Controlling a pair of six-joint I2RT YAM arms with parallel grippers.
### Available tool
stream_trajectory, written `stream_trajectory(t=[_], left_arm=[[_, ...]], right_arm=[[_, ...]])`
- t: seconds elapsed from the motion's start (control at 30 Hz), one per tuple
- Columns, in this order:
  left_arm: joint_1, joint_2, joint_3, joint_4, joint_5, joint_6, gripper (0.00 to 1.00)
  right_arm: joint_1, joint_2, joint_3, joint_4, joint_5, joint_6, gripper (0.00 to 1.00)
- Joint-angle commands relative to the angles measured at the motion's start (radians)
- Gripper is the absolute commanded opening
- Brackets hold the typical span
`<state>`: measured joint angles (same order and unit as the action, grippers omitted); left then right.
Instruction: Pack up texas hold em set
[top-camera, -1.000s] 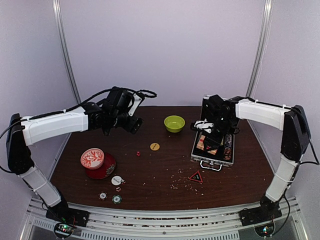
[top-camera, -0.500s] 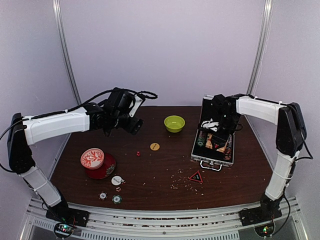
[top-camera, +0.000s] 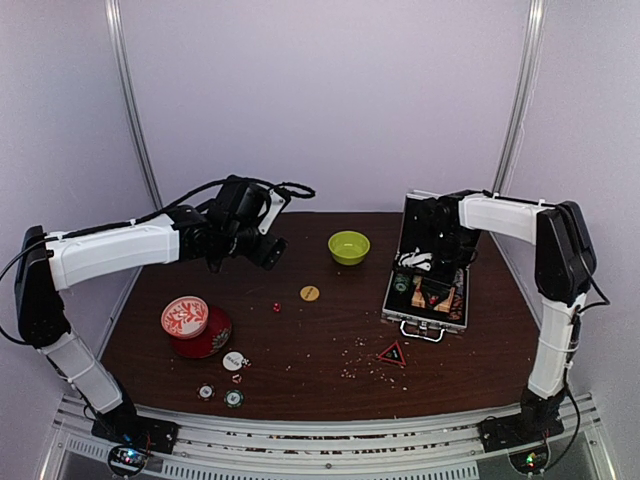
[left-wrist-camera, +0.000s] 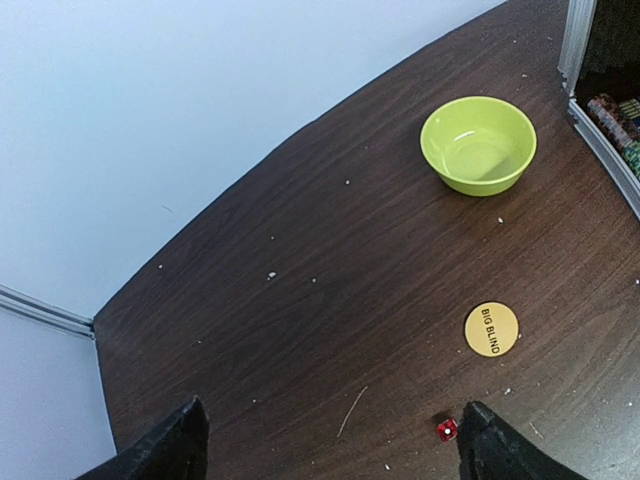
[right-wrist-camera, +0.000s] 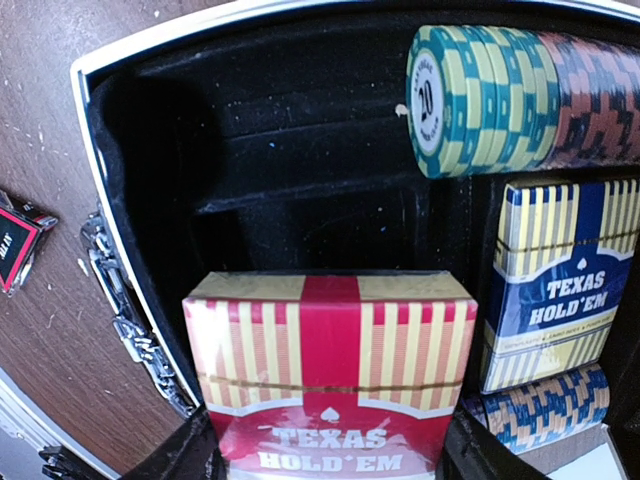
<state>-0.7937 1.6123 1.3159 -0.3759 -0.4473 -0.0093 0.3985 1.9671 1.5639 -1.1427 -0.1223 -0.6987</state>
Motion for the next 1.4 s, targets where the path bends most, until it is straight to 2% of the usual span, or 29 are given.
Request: stream_trajectory(t=[0.0, 0.57, 0.67, 0.8, 1.0, 1.37], left_arm=[[-0.002, 0.013, 0.021, -0.003, 0.015, 0.009, 0.88], [-0.002, 0.018, 0.020, -0.004, 0.015, 0.015, 0.88], [-0.002, 0.019, 0.020, -0.003, 0.015, 0.017, 0.88], [-0.003, 0.020, 0.019, -0.003, 0.016, 0.018, 0.88], [-0.003, 0.024, 0.023, -0.008, 0.042, 0.019, 0.88], [-0.003, 0.015, 0.023, -0.010, 0.042, 0.019, 0.88]], right_arm=[[0.013, 0.020, 0.040, -0.027, 0.009, -0.015, 0.60], [0.042, 0.095, 0.095, -0.055, 0.060, -0.029, 0.62], [0.042, 0.097, 0.096, -0.058, 0.061, -0.034, 0.66], [0.042, 0.077, 0.094, -0.058, 0.057, -0.045, 0.77], [0.037, 0.042, 0.130, -0.090, 0.037, -0.050, 0.83], [-0.006, 0.011, 0.127, -0.090, 0.059, -0.032, 0.74]])
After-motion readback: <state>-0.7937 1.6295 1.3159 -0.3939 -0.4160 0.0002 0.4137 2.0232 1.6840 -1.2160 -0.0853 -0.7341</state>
